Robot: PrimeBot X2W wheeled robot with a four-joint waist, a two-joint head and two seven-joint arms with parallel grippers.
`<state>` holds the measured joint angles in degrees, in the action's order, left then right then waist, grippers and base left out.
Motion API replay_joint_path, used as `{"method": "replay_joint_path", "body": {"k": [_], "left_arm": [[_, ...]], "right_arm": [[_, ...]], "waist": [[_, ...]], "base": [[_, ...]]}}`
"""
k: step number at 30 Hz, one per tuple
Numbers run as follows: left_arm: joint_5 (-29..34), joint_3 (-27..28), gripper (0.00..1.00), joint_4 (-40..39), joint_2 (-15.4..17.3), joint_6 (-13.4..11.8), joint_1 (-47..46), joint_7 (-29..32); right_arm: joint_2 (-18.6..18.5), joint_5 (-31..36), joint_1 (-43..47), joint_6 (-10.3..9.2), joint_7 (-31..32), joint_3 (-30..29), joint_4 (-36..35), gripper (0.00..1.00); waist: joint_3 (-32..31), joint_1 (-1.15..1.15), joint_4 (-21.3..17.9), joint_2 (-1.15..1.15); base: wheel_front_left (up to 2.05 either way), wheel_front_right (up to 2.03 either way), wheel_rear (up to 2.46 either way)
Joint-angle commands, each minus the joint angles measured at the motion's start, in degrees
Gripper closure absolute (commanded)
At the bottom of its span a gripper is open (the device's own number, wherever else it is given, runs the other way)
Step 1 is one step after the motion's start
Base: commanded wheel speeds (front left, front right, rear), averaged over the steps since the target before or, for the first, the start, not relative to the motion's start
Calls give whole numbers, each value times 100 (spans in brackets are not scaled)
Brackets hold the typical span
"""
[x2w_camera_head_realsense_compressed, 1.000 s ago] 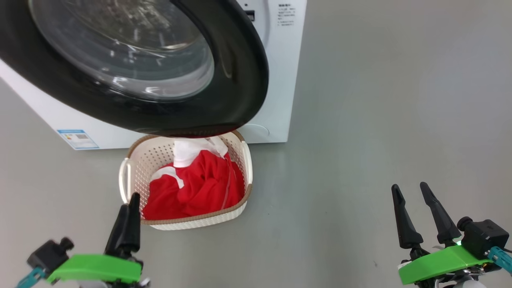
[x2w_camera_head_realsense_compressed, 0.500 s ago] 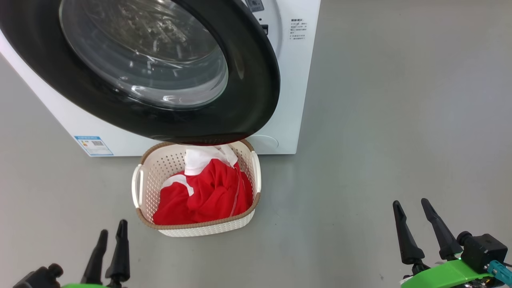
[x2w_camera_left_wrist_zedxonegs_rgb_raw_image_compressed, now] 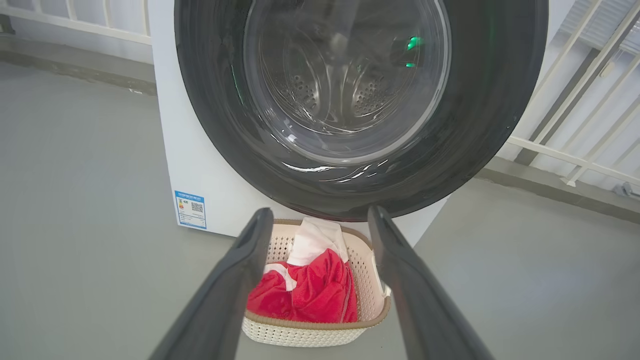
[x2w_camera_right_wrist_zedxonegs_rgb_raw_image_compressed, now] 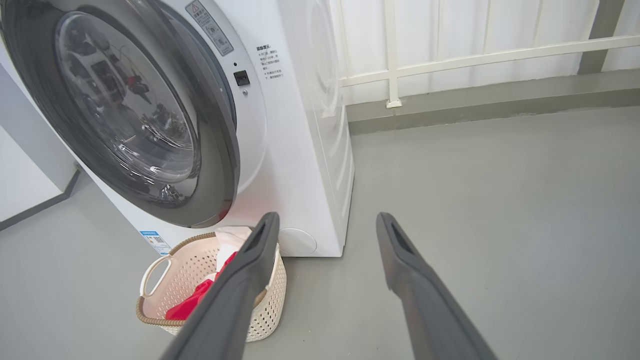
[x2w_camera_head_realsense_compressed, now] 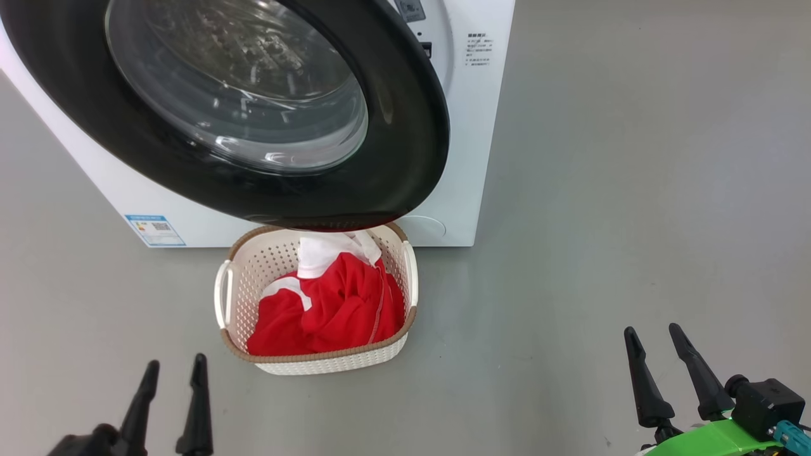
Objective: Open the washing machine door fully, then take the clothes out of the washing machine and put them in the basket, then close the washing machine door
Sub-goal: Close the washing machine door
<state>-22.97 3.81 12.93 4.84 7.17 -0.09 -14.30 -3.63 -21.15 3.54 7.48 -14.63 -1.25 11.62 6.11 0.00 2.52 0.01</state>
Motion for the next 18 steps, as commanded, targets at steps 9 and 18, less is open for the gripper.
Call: {"method": "replay_joint_path", "body": {"k": [9, 18], "left_arm": [[990, 301, 0, -412, -115, 32, 125, -70], [1026, 287, 0, -391, -177, 32, 158, -70]], "right_arm": [[-109, 48, -89, 1, -37, 119, -146, 0], [-101, 55, -89, 1, -37, 105, -145, 0]], "waist": [[-9, 0, 16, -1], [-21, 0, 27, -1]], "base": [[0, 0, 0], [0, 0, 0]]}}
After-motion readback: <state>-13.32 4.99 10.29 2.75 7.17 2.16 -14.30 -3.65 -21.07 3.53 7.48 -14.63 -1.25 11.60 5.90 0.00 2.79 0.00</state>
